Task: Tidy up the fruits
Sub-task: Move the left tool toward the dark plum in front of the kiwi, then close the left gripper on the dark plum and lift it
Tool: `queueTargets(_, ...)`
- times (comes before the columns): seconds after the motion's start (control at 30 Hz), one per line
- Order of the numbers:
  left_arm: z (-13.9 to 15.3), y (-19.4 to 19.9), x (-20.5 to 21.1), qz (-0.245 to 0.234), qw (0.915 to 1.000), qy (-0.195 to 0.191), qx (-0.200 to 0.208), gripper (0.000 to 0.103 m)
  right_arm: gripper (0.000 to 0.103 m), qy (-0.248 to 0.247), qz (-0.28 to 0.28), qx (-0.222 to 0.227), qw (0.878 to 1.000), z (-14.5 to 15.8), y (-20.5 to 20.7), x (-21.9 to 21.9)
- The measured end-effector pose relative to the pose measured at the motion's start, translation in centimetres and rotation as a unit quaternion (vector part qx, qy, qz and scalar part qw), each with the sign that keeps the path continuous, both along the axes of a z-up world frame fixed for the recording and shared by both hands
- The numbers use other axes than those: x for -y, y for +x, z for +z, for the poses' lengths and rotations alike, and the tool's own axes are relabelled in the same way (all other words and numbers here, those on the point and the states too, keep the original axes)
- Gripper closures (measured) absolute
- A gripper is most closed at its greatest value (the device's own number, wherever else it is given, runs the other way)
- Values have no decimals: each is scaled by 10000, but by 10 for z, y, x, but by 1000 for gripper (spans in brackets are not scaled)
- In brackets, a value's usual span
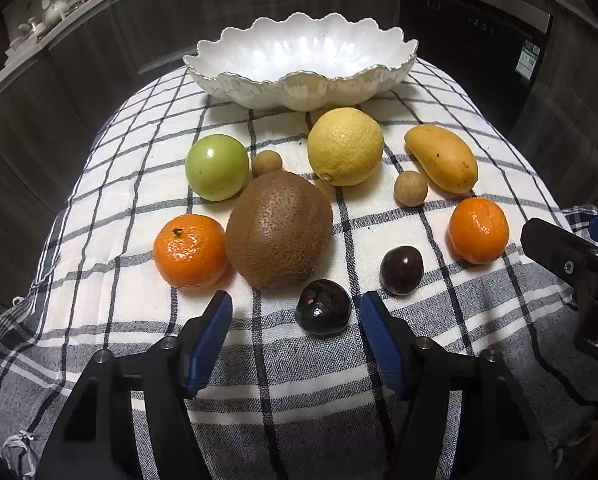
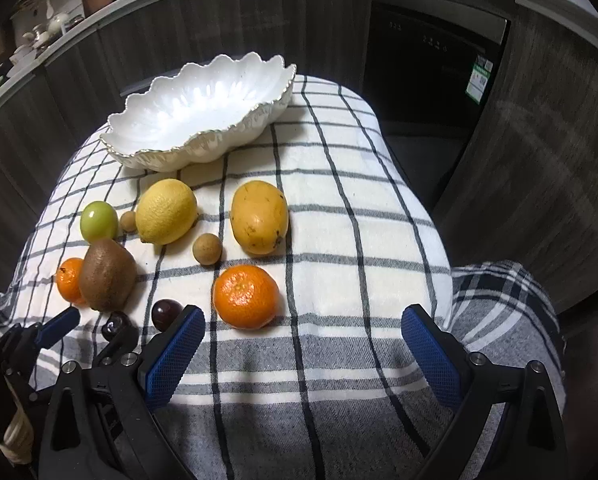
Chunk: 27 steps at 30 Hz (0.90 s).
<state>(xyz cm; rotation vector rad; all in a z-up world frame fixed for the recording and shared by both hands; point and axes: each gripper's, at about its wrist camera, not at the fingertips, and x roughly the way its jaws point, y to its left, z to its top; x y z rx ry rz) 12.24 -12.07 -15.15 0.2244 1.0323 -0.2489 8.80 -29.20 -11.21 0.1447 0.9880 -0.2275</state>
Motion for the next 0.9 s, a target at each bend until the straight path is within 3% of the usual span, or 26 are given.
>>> queueTargets(0.27,-8,4,6,-158,9998,-27,-131,54,3,84,-84,-122,9999,-7,3,5)
queueTargets(0.47,-9,2,9,-318,9993,-128,-175,73,3,102,-105,-161,9998,-8,3,5)
queueTargets(0.9,7,-2,-14,-255,9990,-353,-112,74,3,-82,150,-61,9998,2,6,-14)
